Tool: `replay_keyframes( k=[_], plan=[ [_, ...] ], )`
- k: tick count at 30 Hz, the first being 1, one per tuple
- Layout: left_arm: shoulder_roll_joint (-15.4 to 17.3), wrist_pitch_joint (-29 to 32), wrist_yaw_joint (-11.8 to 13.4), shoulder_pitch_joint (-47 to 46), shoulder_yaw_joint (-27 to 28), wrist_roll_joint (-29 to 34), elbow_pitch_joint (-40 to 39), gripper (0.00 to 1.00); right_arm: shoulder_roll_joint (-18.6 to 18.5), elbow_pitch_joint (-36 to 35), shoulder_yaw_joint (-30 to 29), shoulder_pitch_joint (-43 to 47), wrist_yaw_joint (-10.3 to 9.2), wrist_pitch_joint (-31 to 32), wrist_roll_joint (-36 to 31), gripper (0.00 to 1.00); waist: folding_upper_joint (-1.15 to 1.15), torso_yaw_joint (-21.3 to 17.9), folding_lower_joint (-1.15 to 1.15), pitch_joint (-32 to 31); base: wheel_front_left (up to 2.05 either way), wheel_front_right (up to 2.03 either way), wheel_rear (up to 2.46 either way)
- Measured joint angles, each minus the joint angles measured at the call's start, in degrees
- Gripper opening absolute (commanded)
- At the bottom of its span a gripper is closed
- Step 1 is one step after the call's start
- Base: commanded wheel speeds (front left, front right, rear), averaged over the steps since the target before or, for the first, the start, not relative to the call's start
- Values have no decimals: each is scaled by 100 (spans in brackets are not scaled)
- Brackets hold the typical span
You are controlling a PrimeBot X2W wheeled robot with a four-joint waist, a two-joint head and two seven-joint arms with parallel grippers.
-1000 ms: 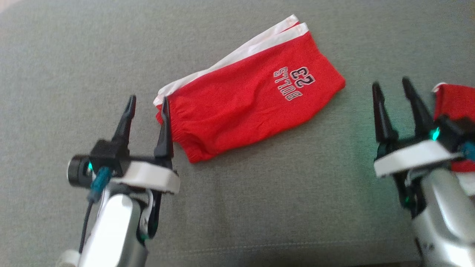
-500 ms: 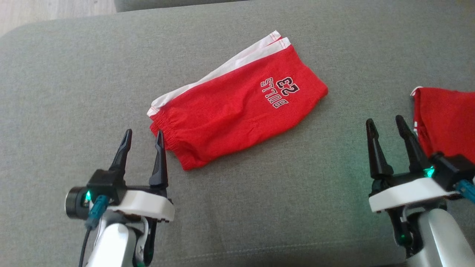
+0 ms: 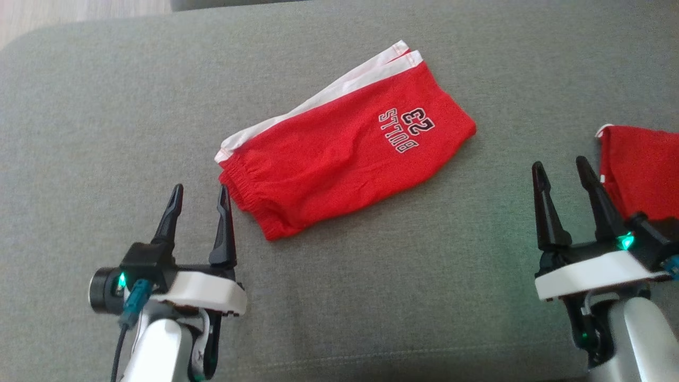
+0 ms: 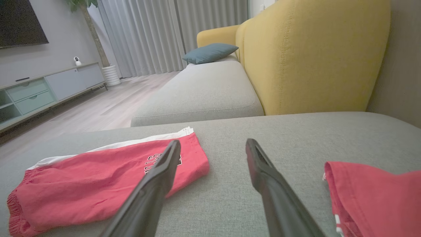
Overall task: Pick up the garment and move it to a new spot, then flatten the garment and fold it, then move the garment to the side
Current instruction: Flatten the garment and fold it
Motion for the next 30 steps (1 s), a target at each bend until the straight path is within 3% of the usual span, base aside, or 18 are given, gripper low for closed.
replay_keyframes(
  k=[7, 18, 23, 27, 29, 30],
  plan=[
    [-37, 0, -11, -327, -33, 49, -136, 100, -376, 144, 102, -506, 0, 260, 8, 100, 0, 209, 0, 328, 0, 0, 0],
    [-96, 0, -11, -826, -272, 51, -179, 100, -1050, 2039, 867, -2446, 0, 1488, 583, 100, 0, 769, 0, 967, 0, 0, 0],
    [-123, 0, -3, -962, -357, -10, -197, 100, -1093, 2799, 1210, -2971, 0, 1936, 783, 100, 0, 963, 0, 1149, 0, 0, 0],
    [-125, 0, 44, -962, -371, -42, -208, 100, -1107, 2988, 1305, -3203, 0, 1992, 945, 100, 0, 1008, 0, 1202, 0, 0, 0],
    [-125, 0, 54, -962, -371, -42, -208, 100, -1106, 3082, 1382, -3322, 0, 1995, 1032, 0, 0, 994, 0, 1205, 0, 0, 0],
    [-125, 0, 55, -962, -372, -42, -208, 100, -1102, 3107, 1415, -3331, 0, 1996, 1099, 0, 0, 981, 0, 1201, 0, 0, 0]
  ],
)
